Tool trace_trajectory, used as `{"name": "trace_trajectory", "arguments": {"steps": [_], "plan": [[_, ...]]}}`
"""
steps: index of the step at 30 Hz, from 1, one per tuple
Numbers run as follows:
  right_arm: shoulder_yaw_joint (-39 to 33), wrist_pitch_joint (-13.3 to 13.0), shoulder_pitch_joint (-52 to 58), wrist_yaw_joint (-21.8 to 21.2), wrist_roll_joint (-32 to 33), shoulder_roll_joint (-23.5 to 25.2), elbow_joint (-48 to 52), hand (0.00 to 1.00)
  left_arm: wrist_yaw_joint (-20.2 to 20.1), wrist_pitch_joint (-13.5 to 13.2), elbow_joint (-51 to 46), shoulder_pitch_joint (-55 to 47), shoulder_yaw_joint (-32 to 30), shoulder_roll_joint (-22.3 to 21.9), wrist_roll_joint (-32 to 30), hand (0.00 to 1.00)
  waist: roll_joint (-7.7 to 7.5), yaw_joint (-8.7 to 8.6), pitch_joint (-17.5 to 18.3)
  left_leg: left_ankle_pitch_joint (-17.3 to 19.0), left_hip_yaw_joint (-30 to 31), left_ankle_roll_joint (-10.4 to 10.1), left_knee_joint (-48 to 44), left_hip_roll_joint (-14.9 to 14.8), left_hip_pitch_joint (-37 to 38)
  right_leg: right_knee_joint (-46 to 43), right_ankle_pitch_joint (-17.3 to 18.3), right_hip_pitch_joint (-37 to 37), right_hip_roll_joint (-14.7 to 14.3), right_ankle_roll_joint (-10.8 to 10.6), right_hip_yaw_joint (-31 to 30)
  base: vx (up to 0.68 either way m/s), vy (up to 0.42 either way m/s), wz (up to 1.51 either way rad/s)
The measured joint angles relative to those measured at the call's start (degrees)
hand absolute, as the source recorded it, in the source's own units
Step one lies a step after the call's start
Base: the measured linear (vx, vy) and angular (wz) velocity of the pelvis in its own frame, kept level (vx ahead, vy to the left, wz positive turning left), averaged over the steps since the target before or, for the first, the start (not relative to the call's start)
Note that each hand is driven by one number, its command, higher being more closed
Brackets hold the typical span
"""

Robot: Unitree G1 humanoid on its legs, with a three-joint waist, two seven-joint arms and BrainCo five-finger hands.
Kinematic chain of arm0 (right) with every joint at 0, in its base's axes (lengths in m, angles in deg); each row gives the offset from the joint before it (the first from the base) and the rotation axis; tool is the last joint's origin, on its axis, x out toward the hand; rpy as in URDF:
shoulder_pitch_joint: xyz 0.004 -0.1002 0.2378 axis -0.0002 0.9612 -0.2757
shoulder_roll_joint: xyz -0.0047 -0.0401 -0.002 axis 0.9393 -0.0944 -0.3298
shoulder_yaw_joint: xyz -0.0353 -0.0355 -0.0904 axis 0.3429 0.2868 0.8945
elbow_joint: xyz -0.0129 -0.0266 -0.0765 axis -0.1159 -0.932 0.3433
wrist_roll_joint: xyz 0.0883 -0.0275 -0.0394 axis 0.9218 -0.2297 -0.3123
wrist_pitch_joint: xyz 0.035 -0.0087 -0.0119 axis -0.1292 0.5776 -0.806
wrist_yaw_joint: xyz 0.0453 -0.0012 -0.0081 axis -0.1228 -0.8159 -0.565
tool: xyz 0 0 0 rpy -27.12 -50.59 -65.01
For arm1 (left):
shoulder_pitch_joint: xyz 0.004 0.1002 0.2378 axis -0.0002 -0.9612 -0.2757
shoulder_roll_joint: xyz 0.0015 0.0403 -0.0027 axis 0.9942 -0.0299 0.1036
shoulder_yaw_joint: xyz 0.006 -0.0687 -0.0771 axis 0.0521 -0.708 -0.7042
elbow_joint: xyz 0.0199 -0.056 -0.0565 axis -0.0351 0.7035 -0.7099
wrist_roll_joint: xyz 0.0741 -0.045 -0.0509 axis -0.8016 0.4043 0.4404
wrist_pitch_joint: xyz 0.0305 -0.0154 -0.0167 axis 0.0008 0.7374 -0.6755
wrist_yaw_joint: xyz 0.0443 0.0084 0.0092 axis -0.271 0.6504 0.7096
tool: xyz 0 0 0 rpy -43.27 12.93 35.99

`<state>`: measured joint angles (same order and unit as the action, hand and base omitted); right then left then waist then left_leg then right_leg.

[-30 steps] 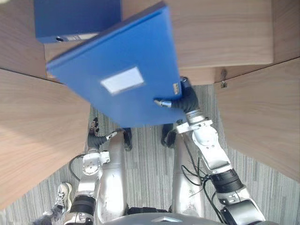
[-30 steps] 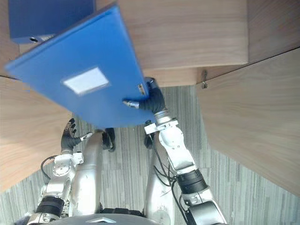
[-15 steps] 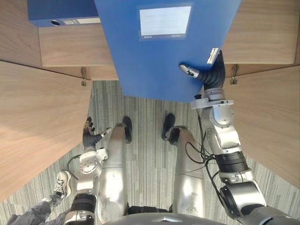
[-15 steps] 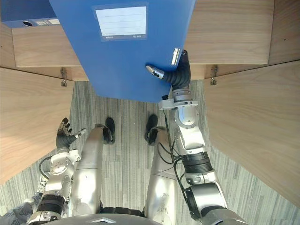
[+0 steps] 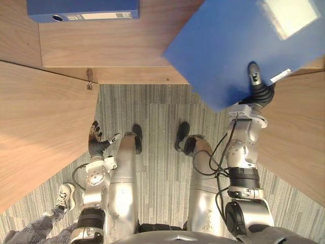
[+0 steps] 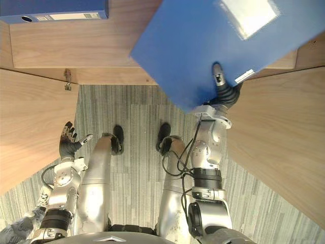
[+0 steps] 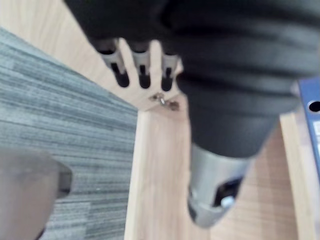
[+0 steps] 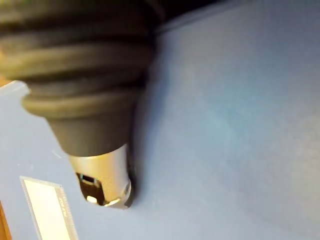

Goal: Walk over to the cabinet, pick up the folder, carry it to the office cabinet, place the folder inside the office cabinet, then close the office cabinet door

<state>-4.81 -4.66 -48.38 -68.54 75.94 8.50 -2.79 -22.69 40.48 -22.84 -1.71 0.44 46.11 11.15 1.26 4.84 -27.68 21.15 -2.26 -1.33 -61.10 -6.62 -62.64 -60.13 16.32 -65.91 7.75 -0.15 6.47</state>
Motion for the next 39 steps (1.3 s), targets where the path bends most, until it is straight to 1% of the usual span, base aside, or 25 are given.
{"name": "trace_trajectory", "arguments": {"steps": [1, 4, 7, 9, 12, 15, 17, 19, 21, 24, 27, 32, 35, 37, 38, 39], "plan": [[-0.11, -0.44, -0.82, 0.02, 0.72, -0.23, -0.87, 1.0, 0.04, -0.01, -0.01, 0.15, -0.06, 0.01, 0.0, 0.0, 0.0, -0.01, 0.0, -0.13, 0.03, 0.04, -0.07, 0.0, -0.47, -0.01, 0.08, -0.42, 0.0, -0.14, 0.04, -0.08, -0.03, 0.01], [-0.1, -0.52, -4.46, 1.2, 3.99, -0.52, -4.32, 1.0, 0.21, -0.01, -0.02, 0.4, -0.07, -0.04, 0.13, 0.0, 0.01, 0.18, 0.0, -0.61, 0.36, 0.07, -0.41, -0.03, -1.9, -0.26, -0.14, -1.62, -0.01, 0.2, 0.3, -0.1, -0.039, 0.03], [0.32, -0.53, -9.24, 2.21, 6.73, -0.52, -7.65, 1.0, 1.15, -0.01, -0.08, 0.41, 0.04, -0.18, 0.6, 0.0, 0.03, 0.52, 0.02, -0.87, 0.61, -0.01, -0.83, -0.09, -2.84, -0.81, -0.64, -2.58, -0.01, 1.05, 0.51, -0.06, -0.029, 0.02], [0.49, -1.57, -11.36, 2.37, 8.87, -0.49, -7.78, 1.0, 1.77, -0.02, -0.09, 0.38, 0.05, -0.5, 1.0, 0.0, 0.04, 0.87, 0.03, -1.06, 0.65, -0.16, -0.84, -0.18, -3.19, -0.85, -0.75, -2.92, -0.03, 1.21, 0.6, -0.04, -0.02, 0.0], [0.6, -1.98, -12.21, 2.73, 11.91, -0.5, -7.91, 1.0, 2.33, -0.01, -0.09, 0.38, 0.37, -0.79, 1.03, 0.0, 0.06, 0.87, 0.04, -1.27, 0.7, -0.23, -0.86, -0.22, -3.49, -0.84, -0.73, -3.17, -0.03, 1.16, 0.68, -0.05, -0.011, 0.0], [0.71, -2.04, -13.17, 4.51, 13.57, -0.52, -7.99, 1.0, 2.41, -0.01, -0.09, 0.28, 0.45, -1.12, 1.11, 0.0, 0.06, 0.93, 0.49, -1.69, 0.82, -0.2, -0.85, -0.22, -4.32, -0.83, -0.84, -3.97, -0.02, 1.17, 0.77, -0.07, -0.009, 0.02], [0.84, -2.57, -13.72, 4.57, 14.63, -0.62, -7.97, 1.0, 2.47, -0.01, -0.12, 0.3, 0.48, -1.13, 1.15, 0.0, 0.05, 0.92, 0.6, -2.07, 0.92, -0.13, -0.85, -0.22, -5.06, -0.85, -1.08, -4.55, 0.01, 1.29, 0.93, -0.06, -0.003, 0.04], [1.16, -3.62, -14.98, 4.91, 15.32, -0.98, -7.87, 1.0, 2.72, 0.01, -0.12, 0.31, 0.56, -1.14, 1.18, 0.0, 0.05, 0.9, 0.61, -2.72, 1.04, -0.11, -0.77, -0.2, -6.44, -0.88, -1.52, -5.89, 0.11, 1.45, 1.07, -0.08, 0.002, 0.04], [1.32, -3.87, -15.82, 4.99, 15.98, -1.38, -7.8, 1.0, 3.55, 0.07, -0.11, 0.3, 0.8, -1.14, 1.22, 0.0, 0.05, 0.89, 0.61, -3.12, 1.16, -0.05, -0.73, -0.2, -7.6, -0.89, -1.96, -6.9, 0.37, 1.59, 1.44, -0.08, 0.005, 0.05], [1.68, -4.84, -17.95, 6.28, 17.64, -1.83, -7.82, 1.0, 4.02, 0.07, -0.49, 0.31, 0.88, -0.85, 1.29, 0.0, 0.07, 0.89, 0.61, -3.95, 1.3, -0.16, -0.53, -0.37, -9.34, -0.86, -2.0, -8.43, 1.08, 1.64, 2.31, -0.08, 0.005, 0.04], [1.87, -4.83, -21.06, 8.55, 19.69, -2.77, -8.43, 1.0, 4.69, 0.12, -0.37, 0.3, 0.93, -0.46, 2.23, 0.0, 0.12, 1.11, 0.65, -5.38, 0.67, 0.0, 0.64, -1.16, -10.32, -0.06, -2.27, -9.56, 1.17, 1.16, 2.64, -0.1, -0.009, 0.02], [1.79, -4.62, -25.03, 11.03, 21.72, -3.74, -10.52, 1.0, 5.0, 0.27, -0.16, 0.33, 1.62, -0.02, 2.23, 0.0, 0.12, 1.63, 0.65, -7.21, 0.65, -0.14, 3.61, -2.05, -10.5, 2.1, -2.39, -9.69, 1.22, 0.9, 4.25, -0.07, -0.013, 0.02], [1.74, -4.5, -26.14, 11.13, 22.45, -3.97, -10.6, 1.0, 5.45, 0.26, -0.06, 0.36, 1.83, 0.03, 2.24, 0.0, 0.13, 2.04, 0.65, -8.61, 0.69, -0.24, 5.53, -2.67, -10.3, 2.97, -2.47, -9.65, 1.3, 0.76, 5.26, -0.04, -0.034, 0.04], [1.75, -4.05, -26.05, 11.19, 22.55, -4.06, -10.68, 1.0, 5.99, 0.35, 0.13, 0.38, 2.0, 0.14, 2.22, 0.0, 0.39, 2.17, 0.8, -9.08, 1.02, -0.65, 5.6, -2.68, -10.26, 3.09, -2.75, -9.31, 1.3, 0.87, 6.08, -0.02, -0.018, 0.04], [1.76, -4.01, -26.16, 11.18, 22.58, -4.68, -10.68, 1.0, 6.08, 0.33, 0.11, 0.47, 2.29, 0.11, 2.22, 0.0, 0.43, 2.71, 0.82, -9.31, 1.71, -0.79, 6.74, -3.07, -10.25, 3.91, -2.8, -9.01, 1.27, 0.93, 7.17, -0.01, -0.03, 0.05], [1.58, -4.14, -25.95, 11.18, 22.58, -5.11, -10.68, 1.0, 6.1, 0.34, 0.16, 0.24, 2.58, 0.18, 2.24, 0.0, 0.43, 2.56, 0.82, -10.08, 1.84, -1.23, 6.97, -3.1, -9.95, 2.3, -2.03, -9.12, 1.61, 0.64, 6.81, -0.01, -0.054, 0.17]]}}
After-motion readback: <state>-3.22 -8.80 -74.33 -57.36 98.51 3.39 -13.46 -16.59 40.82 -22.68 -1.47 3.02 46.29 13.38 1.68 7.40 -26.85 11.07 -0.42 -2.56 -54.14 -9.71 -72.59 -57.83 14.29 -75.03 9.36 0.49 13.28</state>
